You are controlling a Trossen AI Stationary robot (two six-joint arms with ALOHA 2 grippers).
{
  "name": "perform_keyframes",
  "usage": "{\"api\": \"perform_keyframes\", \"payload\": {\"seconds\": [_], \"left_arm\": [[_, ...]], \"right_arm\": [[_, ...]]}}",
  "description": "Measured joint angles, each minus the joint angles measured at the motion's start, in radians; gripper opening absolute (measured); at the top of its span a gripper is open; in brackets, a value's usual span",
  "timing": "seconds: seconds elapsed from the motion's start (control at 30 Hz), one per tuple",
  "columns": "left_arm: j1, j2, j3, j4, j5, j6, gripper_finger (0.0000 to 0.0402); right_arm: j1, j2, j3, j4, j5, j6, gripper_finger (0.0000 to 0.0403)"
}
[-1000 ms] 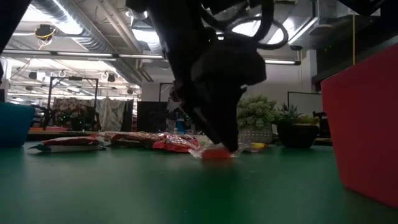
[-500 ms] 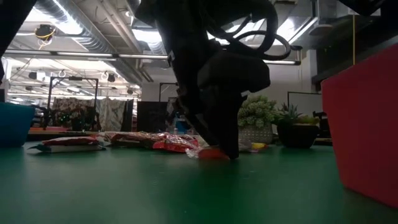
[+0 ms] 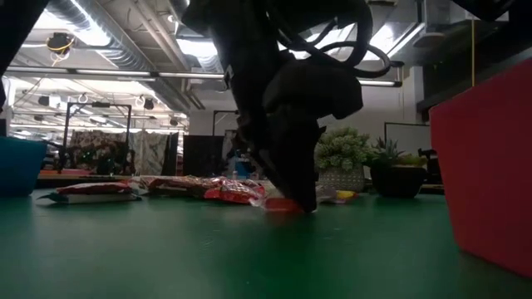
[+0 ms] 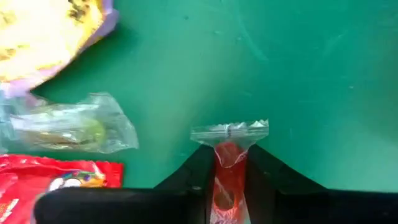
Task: Sort candy
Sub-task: Put the transparent candy into the orange bin
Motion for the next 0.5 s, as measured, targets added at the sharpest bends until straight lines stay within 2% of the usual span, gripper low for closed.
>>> {"api": "perform_keyframes", "payload": {"seconds": [0.2,0.5], "left_arm": [[-0.024,0.001,0.089,-0.029,0.098,0.04,0.0049],[-0.123,0.0,0.288,-0.289,0.148,0.11,0.0049]], "right_arm": [[0.0,0.0,0.0,0.001,0.0,0.0,0.0193],[0.0,0.0,0.0,0.002,0.0,0.0,0.0193]]}}
